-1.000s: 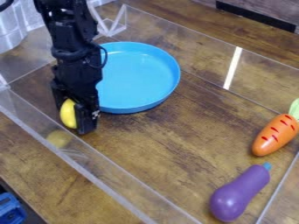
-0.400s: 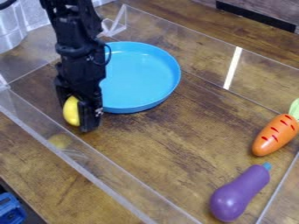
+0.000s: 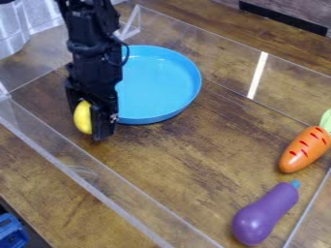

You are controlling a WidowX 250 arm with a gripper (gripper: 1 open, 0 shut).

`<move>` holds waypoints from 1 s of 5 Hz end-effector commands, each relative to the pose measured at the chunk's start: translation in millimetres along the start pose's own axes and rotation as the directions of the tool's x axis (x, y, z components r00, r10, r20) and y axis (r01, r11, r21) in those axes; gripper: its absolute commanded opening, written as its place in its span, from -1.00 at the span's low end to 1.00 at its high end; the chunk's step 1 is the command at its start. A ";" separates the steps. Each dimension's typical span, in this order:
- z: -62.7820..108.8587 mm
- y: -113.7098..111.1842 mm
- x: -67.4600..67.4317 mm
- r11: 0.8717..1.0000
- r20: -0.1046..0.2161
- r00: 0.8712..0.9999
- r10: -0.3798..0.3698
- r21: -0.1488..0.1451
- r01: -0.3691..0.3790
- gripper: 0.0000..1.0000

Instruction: Put the lemon on the blue tray

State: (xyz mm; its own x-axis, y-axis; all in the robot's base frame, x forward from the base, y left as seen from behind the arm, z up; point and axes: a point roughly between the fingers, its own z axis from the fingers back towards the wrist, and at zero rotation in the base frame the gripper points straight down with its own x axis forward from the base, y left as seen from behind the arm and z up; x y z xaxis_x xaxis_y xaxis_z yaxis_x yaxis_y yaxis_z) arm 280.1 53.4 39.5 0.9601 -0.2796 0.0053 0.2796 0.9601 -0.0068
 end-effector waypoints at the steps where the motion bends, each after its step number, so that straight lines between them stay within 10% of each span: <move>1: 31.3 3.2 16.6 0.999 0.084 0.996 -0.010 0.050 0.006 -1.00; 5: 75.3 7.8 44.4 0.993 0.176 0.982 0.065 0.086 -0.081 -1.00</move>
State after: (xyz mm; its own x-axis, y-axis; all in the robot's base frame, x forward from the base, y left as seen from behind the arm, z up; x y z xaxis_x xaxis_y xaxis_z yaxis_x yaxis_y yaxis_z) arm 315.2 50.6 84.1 0.9761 -0.1998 0.0851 0.1966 0.9795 0.0439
